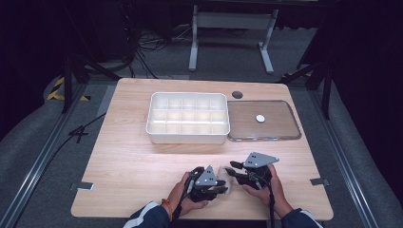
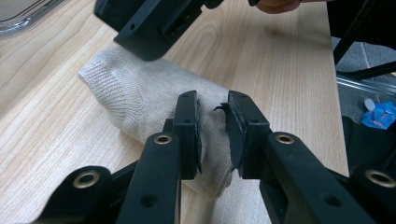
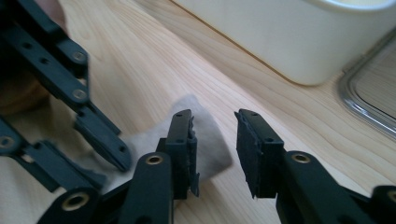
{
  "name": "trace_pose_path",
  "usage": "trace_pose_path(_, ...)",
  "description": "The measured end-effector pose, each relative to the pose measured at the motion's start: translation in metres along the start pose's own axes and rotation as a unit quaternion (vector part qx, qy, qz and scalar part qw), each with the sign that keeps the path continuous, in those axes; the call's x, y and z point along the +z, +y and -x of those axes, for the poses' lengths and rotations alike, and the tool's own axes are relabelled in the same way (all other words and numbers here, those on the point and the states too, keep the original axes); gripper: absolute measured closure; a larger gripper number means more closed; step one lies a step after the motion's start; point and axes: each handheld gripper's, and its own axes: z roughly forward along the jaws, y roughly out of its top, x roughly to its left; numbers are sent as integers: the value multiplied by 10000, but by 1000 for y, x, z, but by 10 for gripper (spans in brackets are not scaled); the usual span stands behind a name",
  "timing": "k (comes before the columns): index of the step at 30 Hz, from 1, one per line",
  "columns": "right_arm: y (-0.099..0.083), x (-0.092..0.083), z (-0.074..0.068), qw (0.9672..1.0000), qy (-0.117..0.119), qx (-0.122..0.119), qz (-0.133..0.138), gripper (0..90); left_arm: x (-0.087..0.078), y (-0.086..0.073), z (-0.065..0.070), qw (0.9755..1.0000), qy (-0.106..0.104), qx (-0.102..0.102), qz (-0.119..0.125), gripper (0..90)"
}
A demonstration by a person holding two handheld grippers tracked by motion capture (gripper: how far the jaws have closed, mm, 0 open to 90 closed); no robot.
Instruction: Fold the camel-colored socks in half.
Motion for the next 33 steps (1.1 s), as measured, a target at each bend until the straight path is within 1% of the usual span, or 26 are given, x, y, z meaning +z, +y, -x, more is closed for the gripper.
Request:
trace_pose_path(2, 1, 4, -1, 10000, 74, 45, -45, 597, 0, 0, 0, 10000, 7, 10, -1, 747)
trace_pose_path(4, 0, 9, 1, 9995, 234, 116, -180, 568, -1, 0, 0, 10000, -4, -6, -43, 754)
trace_pose_path(5, -1, 12, 3, 9989, 310, 235, -251, 550, -1, -1, 0, 10000, -25, -28, -27, 765)
trace_pose_path(6, -3, 14, 7, 9979, 423, 403, -268, 538, -1, -1, -1, 10000, -63, 26, -54, 777)
trace_pose_path(7, -6, 16, 13, 9955, 581, 677, -303, 512, -2, -1, -2, 9999, -71, 62, -94, 786)
trace_pose_path(9, -10, 18, 19, 9915, 769, 989, -339, 492, -3, 0, -3, 9998, -62, 146, -136, 798)
trace_pose_path(11, -12, 19, 23, 9896, 890, 1065, -384, 492, -3, 0, -4, 9997, -103, 172, -148, 805)
trace_pose_path(12, -12, 19, 24, 9885, 947, 1104, -418, 497, -4, 0, -4, 9997, -120, 131, -183, 806)
trace_pose_path(13, -12, 20, 24, 9877, 983, 1124, -457, 505, -4, 1, -4, 9997, -108, 119, -201, 806)
trace_pose_path(14, -12, 20, 25, 9883, 955, 1079, -497, 509, -6, 4, -4, 9996, -82, 115, -231, 805)
trace_pose_path(15, -12, 21, 24, 9881, 959, 1085, -510, 528, -7, 5, -3, 9996, -81, 132, -233, 805)
trace_pose_path(16, -12, 21, 24, 9884, 960, 1064, -504, 538, -11, 9, -2, 9997, -106, 118, -202, 810)
trace_pose_path(17, -11, 21, 23, 9891, 926, 1022, -519, 539, -15, 11, -2, 9998, -135, 97, -103, 815)
trace_pose_path(18, -11, 20, 22, 9895, 900, 995, -534, 544, -17, 13, -1, 9999, -142, 19, -26, 825)
trace_pose_path(19, -11, 20, 22, 9898, 891, 970, -533, 547, -19, 15, -1, 9999, -104, 1, 31, 829)
trace_pose_path(20, -11, 20, 21, 9900, 888, 961, -532, 549, -18, 16, 0, 10000, -64, 20, 9, 832)
trace_pose_path(22, -10, 20, 20, 9905, 841, 938, -548, 551, -12, 14, 0, 9999, -68, 34, -73, 833)
trace_pose_path(23, -9, 19, 19, 9917, 794, 852, -552, 551, -9, 11, 2, 9997, -114, 37, -193, 833)
trace_pose_path(24, -7, 19, 17, 9927, 738, 763, -572, 551, -6, 10, 4, 9992, -163, 151, -326, 833)
trace_pose_path(25, -6, 18, 16, 9933, 695, 690, -606, 550, -4, 8, 6, 9990, -164, 197, -358, 832)
trace_pose_path(26, -6, 17, 15, 9938, 663, 637, -626, 542, -5, 7, 6, 9989, -155, 193, -392, 831)
trace_pose_path(27, -6, 17, 15, 9941, 634, 620, -627, 513, -6, 6, 6, 9989, -160, 175, -414, 831)
trace_pose_path(29, -7, 17, 16, 9942, 526, 680, -644, 425, -7, 5, 6, 9987, -121, 186, -462, 832)
trace_pose_path(30, -6, 17, 17, 9936, 518, 748, -667, 399, -7, 4, 6, 9987, -125, 205, -441, 834)
trace_pose_path(31, -5, 16, 17, 9930, 520, 806, -686, 387, -7, 3, 6, 9987, -118, 184, -450, 839)
trace_pose_path(33, -2, 11, 17, 9931, 536, 830, -629, 386, -6, 2, 6, 9989, -145, 161, -420, 842)
